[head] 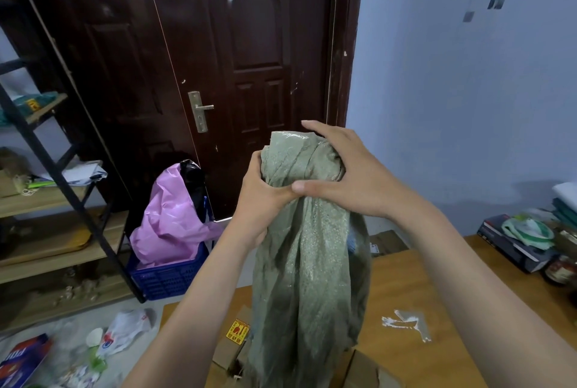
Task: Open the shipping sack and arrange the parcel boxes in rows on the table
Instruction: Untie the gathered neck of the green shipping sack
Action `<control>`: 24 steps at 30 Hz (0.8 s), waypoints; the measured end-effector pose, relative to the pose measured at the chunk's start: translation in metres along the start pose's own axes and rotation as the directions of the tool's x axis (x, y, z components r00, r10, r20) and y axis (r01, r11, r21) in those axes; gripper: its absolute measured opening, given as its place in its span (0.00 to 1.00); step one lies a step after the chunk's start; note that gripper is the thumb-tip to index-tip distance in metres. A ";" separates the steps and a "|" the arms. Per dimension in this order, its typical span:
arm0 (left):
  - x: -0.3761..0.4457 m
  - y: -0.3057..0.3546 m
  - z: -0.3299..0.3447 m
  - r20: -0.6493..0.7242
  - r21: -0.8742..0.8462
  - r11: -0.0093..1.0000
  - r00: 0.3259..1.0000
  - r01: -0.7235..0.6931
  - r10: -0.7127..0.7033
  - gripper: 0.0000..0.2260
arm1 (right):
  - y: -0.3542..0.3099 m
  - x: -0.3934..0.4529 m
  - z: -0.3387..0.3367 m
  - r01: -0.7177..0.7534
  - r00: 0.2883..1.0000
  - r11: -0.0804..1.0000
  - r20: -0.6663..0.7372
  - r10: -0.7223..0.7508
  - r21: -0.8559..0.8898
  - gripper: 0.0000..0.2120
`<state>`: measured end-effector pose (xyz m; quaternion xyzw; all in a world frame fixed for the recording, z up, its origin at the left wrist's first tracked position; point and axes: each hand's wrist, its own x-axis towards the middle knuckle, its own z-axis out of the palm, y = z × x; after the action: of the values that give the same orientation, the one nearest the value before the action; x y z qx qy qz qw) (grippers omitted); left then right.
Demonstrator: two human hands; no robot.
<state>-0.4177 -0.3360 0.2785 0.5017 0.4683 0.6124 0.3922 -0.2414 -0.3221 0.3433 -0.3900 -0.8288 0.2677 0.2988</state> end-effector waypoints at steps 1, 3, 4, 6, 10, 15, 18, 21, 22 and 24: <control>0.001 0.000 0.000 -0.004 0.008 1.000 1.000 -0.001 0.001 0.32 | 0.002 0.001 0.001 -0.001 1.000 1.000 0.021 0.001 -0.023 0.46; 0.000 0.000 0.000 0.002 0.000 1.000 1.000 0.005 -0.005 0.31 | 0.006 0.003 0.002 -0.014 0.999 1.000 0.036 0.015 -0.023 0.50; -0.001 0.000 -0.001 0.011 0.000 1.000 1.000 0.005 -0.005 0.31 | 0.009 0.004 0.003 -0.015 0.999 1.000 0.036 0.016 -0.024 0.51; -0.004 0.000 -0.002 0.040 0.005 1.000 0.999 -0.005 0.004 0.32 | 0.012 0.006 0.005 -0.019 0.999 0.999 0.025 0.020 -0.041 0.50; -0.007 0.001 -0.003 0.100 0.019 1.000 0.995 -0.010 0.008 0.41 | 0.014 0.011 0.008 0.001 0.999 0.997 -0.051 -0.004 -0.072 0.40; -0.006 0.004 -0.006 0.215 0.047 0.996 0.975 -0.074 0.062 0.47 | 0.009 0.011 0.000 0.022 0.984 0.999 -0.178 -0.015 0.039 0.30; -0.007 0.005 -0.007 0.242 0.042 0.996 0.968 -0.084 0.071 0.56 | 0.007 0.013 -0.005 0.015 0.976 0.995 -0.216 0.007 0.101 0.27; -0.009 0.001 -0.010 0.287 0.062 0.995 0.956 -0.084 0.063 0.61 | 0.004 0.012 -0.009 0.000 0.973 0.969 -0.223 0.057 0.246 0.23; -0.010 -0.001 -0.011 0.305 0.071 0.994 0.951 -0.081 0.055 0.63 | 0.003 0.012 -0.011 -0.007 0.971 0.954 -0.225 0.077 0.299 0.22; -0.012 -0.002 -0.010 0.339 0.082 0.995 0.940 -0.063 0.032 0.66 | 0.000 0.011 -0.013 -0.023 0.966 0.927 -0.231 0.117 0.374 0.20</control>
<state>-0.4251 -0.3484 0.2734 0.6276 0.4097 0.5048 0.4283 -0.2375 -0.3107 0.3550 -0.3872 -0.7051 0.3778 0.4584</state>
